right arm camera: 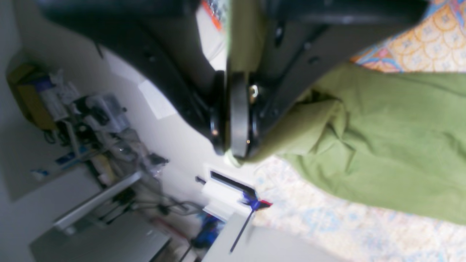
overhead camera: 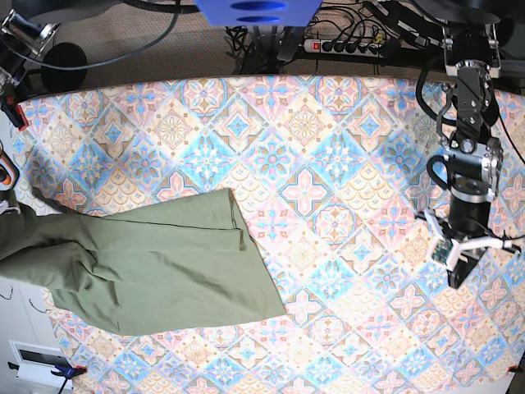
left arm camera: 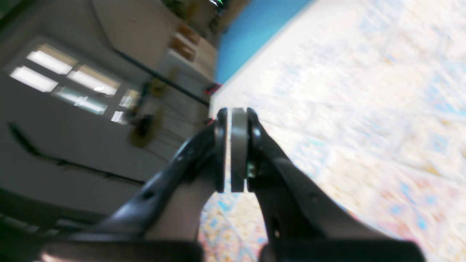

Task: Layout the t-shirt on the table in an organized manner, then fold the t-shirt properly
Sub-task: 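Lower the shirt flat onto the table and release with the left gripper, then move the left gripper over the shirt's bunched edge and grasp it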

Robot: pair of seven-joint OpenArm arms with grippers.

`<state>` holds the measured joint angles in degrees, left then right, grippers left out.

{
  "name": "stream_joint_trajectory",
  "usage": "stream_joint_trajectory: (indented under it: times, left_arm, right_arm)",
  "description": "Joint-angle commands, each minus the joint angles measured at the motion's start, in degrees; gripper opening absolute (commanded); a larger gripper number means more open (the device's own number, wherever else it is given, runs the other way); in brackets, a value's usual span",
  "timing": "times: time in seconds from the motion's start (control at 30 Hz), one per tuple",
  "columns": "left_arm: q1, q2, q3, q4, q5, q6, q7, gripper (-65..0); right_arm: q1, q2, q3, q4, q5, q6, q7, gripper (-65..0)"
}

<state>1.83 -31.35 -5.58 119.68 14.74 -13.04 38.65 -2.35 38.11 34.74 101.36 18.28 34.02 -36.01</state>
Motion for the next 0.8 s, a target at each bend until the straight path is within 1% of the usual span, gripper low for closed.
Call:
stream_joint_trajectory:
  times: [0.0, 0.07, 0.13, 0.2, 0.23, 0.27, 0.37, 0.47, 0.57, 0.67, 0.77]
  left_arm:
    - [0.59, -0.34, 0.09, 0.72, -0.11, 0.69, -1.86, -65.0]
    - [1.3, 0.8, 4.22, 0.19, -0.11, 0.69, -2.04, -65.0]
    - [1.21, 1.16, 10.02, -0.34, -0.11, 0.69, -1.95, -65.0]
    - [1.21, 2.83, 16.09, -1.3, 0.07, 0.69, -1.86, -62.3]
    - [1.03, 3.97, 18.02, -1.92, 0.51, 0.69, -1.77, -60.6]
    - [0.24, 5.64, 19.25, -2.8, 0.51, 0.69, -1.07, -58.4]
    - [-3.36, 11.09, 21.63, -7.46, 0.07, 0.69, 4.03, -51.5]
    - [-7.76, 15.4, 23.65, -12.82, 0.07, 0.69, 4.82, -45.6]
    - [-11.45, 19.62, 25.67, -17.83, 0.07, 0.69, 4.82, -43.2]
    - [-14.79, 23.57, 28.75, -25.48, 0.33, 0.69, 4.73, -42.6]
    - [-18.31, 26.65, 31.83, -32.34, 0.42, 0.69, 4.73, -42.5]
  right_arm:
    - [-0.07, 1.76, 0.64, 0.84, 0.4, -0.39, 1.42, -64.8]
    - [-0.68, 1.67, 0.64, 0.75, 0.4, -0.39, 1.5, -64.8]
    - [-0.42, 0.09, 0.64, 0.66, 0.4, -0.39, 1.5, -64.8]
    - [-0.6, -1.67, 0.64, 0.84, 0.4, -0.39, 1.24, -64.8]
    - [-0.6, -2.37, 0.64, 1.01, 0.4, -0.39, 1.15, -64.8]
    - [-0.6, -3.07, 0.64, 1.45, 0.4, -0.39, 1.15, -64.8]
    - [-0.68, -4.83, 0.64, 2.95, 0.4, -0.39, 1.15, -64.8]
    - [-0.68, -5.71, 0.64, 3.03, 0.4, -0.39, 1.15, -64.8]
    - [-0.77, -5.8, 0.64, 3.21, 0.4, -0.39, 1.15, -64.8]
    - [-1.65, -5.8, 0.73, 3.74, 0.4, -0.39, 1.15, -64.8]
    - [-2.0, -5.8, 0.73, 4.26, 0.4, -0.39, 1.15, -64.8]
